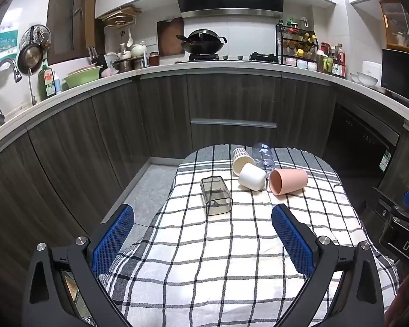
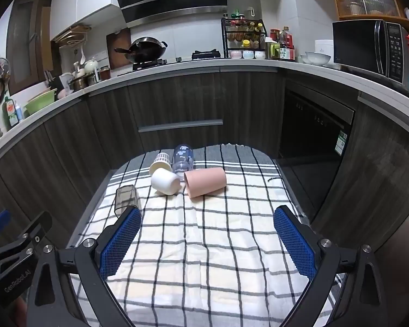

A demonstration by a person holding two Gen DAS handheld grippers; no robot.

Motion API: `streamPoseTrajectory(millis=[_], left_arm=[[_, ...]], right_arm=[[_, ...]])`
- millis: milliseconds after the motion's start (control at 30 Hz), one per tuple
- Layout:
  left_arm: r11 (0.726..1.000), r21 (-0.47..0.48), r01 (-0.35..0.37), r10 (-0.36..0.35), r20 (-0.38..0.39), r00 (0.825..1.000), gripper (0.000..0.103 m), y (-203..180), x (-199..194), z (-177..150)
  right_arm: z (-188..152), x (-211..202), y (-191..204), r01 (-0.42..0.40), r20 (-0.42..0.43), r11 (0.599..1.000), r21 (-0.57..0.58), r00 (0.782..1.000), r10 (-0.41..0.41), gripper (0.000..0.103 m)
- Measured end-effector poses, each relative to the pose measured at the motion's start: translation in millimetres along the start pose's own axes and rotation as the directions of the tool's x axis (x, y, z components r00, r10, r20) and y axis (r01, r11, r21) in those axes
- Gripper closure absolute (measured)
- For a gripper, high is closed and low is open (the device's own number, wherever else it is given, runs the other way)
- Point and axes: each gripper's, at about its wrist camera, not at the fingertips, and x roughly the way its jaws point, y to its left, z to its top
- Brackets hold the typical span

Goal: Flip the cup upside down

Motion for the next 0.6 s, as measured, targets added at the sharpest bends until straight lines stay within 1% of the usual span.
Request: streamPoseTrajectory(millis=[433, 600], left_arm=[[1.000, -0.003, 0.006, -0.006, 0.002, 1.000, 0.000, 3.7, -3.0, 0.3], [1.000, -0.006, 0.008, -0.008, 0.003, 1.000, 0.000, 4.6, -2.7, 1.5]], right_arm=[[-2.6, 0.4, -0.3, -0.002, 0.006, 1.000, 0.002, 1.000, 0.002, 0.005], [1.1, -1.5, 0.0, -0.002, 0.005, 1.000, 0.002, 1.000, 0.002, 0.005]])
